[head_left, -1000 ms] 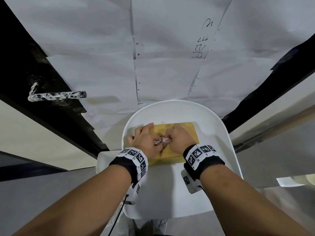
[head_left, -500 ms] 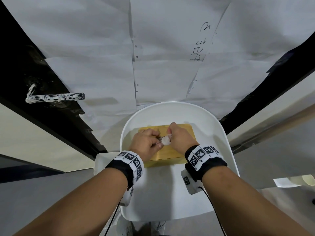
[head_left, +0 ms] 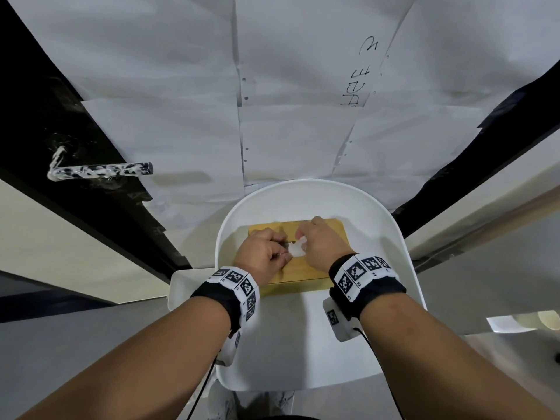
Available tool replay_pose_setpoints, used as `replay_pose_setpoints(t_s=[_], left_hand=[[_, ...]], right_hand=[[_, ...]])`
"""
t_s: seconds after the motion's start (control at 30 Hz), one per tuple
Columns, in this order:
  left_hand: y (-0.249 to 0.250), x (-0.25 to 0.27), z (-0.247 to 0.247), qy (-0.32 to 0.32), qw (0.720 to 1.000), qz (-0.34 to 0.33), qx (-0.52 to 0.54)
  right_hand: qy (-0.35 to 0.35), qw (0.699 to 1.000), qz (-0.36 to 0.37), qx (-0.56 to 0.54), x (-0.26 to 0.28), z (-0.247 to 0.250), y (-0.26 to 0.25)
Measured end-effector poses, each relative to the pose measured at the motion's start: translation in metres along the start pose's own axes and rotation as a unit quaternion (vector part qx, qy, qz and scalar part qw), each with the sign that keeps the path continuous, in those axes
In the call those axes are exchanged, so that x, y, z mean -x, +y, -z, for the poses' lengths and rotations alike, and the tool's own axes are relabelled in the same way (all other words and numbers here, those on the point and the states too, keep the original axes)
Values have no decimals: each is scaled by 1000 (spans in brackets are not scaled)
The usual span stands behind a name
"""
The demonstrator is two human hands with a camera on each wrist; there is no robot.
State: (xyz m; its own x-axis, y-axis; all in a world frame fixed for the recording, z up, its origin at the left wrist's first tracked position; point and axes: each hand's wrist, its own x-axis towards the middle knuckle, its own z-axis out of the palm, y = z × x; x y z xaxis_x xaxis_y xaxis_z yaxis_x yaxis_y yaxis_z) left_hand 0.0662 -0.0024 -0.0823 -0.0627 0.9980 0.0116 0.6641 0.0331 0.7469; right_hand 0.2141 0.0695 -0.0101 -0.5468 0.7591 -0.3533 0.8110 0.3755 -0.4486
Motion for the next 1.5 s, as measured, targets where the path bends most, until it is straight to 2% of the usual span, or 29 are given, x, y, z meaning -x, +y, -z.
replay_pose_setpoints(t_s=[0.07,0.23,0.5,0.67,0.8,1.0,1.1,1.2,1.27,1.33,1.5], left_hand=[[1,0,1,-3,1000,2,9],[2,0,1,1,1000,-5,-13],[5,0,4,-6,999,8,-34],[14,1,9,10,998,-1,-65],[10,6,3,19,995,-48,-84],[10,5,4,-3,989,-67,-130],[12,6,6,-16,986,-61,-155],[18,6,11,-54,982,-36,-177],[22,2,19,-69,988,-15,-139],[22,-2,27,-71,996,16,-57],[23,1,37,-72,992,86,64]], right_hand=[[-8,1000,-3,28,-1,0,0],[64,997,-33,-7,-2,5,-2],[91,995,-15,-41,2,26,-15],[49,998,-12,-32,6,20,-6],[31,999,-10,5,4,13,3],[97,993,-31,-66,4,23,-9],[158,980,-27,-122,4,35,-17],[187,972,-11,-145,1,45,-20],[185,972,-6,-146,1,46,-20],[172,974,-11,-144,2,43,-19],[130,979,-37,-154,5,33,-24]])
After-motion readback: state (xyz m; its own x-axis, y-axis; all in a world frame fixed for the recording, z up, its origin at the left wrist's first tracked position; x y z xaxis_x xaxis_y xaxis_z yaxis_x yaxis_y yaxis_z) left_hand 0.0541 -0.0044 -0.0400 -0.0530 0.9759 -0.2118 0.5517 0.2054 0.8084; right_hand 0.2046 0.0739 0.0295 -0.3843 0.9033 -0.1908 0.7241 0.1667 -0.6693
